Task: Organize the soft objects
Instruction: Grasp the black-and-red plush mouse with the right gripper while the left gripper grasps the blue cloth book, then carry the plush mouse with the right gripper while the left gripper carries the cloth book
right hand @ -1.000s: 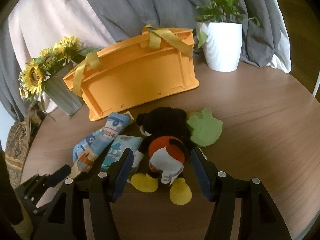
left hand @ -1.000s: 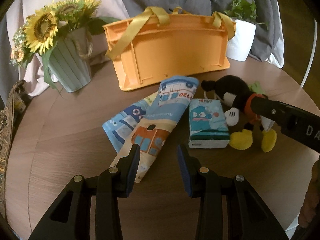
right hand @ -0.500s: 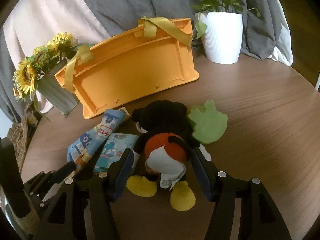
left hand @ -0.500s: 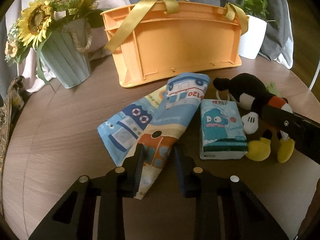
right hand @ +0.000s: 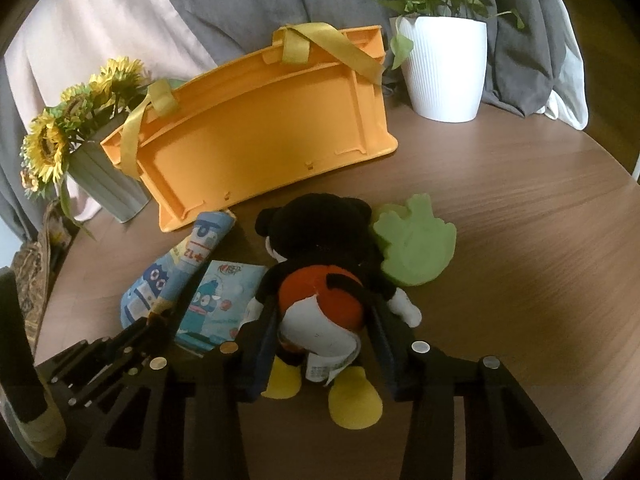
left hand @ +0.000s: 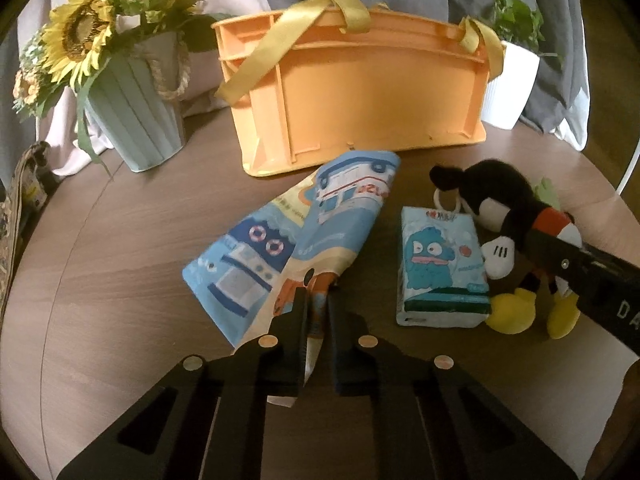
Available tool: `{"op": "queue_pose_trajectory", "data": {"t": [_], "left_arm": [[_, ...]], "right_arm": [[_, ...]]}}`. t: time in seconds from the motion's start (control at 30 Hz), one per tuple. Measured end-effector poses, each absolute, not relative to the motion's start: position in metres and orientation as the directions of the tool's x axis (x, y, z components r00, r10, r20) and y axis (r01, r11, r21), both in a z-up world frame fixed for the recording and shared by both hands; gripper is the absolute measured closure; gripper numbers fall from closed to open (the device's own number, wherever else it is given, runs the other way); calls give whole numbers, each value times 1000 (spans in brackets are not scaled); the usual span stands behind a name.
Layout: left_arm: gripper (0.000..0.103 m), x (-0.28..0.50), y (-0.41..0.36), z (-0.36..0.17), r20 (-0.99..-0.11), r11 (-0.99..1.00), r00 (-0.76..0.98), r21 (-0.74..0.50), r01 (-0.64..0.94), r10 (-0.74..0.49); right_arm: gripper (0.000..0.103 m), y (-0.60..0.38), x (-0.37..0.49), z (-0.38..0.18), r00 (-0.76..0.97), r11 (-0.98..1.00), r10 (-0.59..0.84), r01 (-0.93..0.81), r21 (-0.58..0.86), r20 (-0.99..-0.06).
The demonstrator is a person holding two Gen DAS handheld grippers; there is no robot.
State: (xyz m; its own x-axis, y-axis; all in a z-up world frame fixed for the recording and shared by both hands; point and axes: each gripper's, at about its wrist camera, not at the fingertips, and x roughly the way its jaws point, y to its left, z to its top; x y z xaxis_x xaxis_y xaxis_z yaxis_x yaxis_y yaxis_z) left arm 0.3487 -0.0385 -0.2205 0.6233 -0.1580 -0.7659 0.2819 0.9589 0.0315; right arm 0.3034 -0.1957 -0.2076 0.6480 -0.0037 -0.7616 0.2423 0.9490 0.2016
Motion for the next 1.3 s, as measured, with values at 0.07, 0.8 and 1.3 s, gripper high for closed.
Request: {"op": "queue_pose_trajectory", "data": {"t": [0.07, 0.8, 1.3], "left_arm": [[93, 346, -38, -215, -760, 961, 630, 22, 274, -162], [95, 312, -33, -135, -645, 964, 727, -57, 259, -234], [98, 299, -28, -92, -565, 963, 783, -93, 254, -261]], "right_arm": [[61, -196, 302, -205, 652, 949, -3, 242, 204, -758], [61, -198, 281, -155, 716, 951, 34, 191, 242, -697], [61, -197, 273, -109, 777, 958, 51, 140, 251, -627]]}}
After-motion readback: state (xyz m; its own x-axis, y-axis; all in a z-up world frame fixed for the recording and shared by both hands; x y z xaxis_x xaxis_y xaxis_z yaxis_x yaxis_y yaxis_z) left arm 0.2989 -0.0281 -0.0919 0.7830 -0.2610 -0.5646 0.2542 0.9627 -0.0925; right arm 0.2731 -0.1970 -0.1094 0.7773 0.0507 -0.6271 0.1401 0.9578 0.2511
